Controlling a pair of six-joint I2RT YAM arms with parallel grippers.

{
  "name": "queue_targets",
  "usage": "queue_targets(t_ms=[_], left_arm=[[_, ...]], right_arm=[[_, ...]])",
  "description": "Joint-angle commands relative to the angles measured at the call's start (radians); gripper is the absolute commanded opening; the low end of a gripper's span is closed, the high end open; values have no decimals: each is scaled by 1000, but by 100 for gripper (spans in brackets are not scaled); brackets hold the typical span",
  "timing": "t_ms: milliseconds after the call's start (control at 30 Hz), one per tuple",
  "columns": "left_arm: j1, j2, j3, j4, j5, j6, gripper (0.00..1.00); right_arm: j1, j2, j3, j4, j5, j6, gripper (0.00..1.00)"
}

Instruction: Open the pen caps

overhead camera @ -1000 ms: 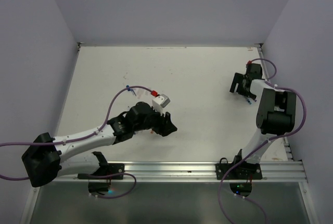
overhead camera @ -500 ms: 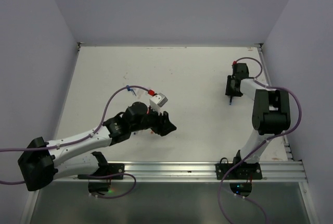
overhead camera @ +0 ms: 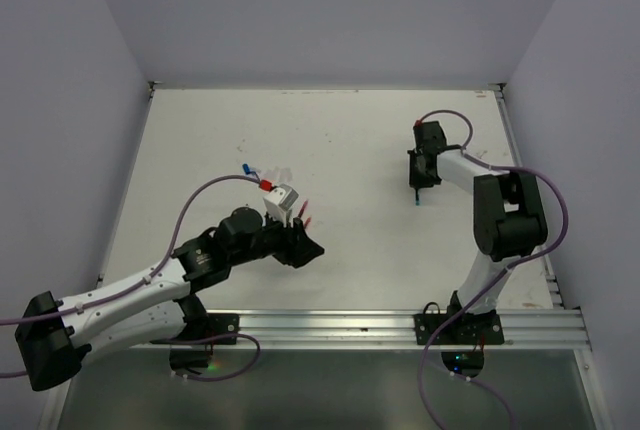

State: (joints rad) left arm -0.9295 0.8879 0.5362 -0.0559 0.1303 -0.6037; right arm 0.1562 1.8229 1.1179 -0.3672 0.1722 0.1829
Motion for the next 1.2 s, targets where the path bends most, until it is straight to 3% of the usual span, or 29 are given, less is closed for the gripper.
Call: queue_targets(t_ms=[0, 233, 433, 767, 1167], left_arm=[[6, -53, -28, -22, -41, -86, 59], [6, -153, -131, 42, -121, -172, 57], [17, -78, -162, 194, -71, -192, 57], [182, 92, -182, 448, 155, -168, 57], [187, 180, -163, 599, 204, -208, 59]], right_arm=[[81, -42, -41, -17, -115, 84, 0], [250, -145, -141, 230, -358, 237, 0], [353, -189, -214, 424, -486, 372, 0], [454, -431, -340, 522, -499, 487, 0], [506, -567, -440, 623, -471, 596, 0]])
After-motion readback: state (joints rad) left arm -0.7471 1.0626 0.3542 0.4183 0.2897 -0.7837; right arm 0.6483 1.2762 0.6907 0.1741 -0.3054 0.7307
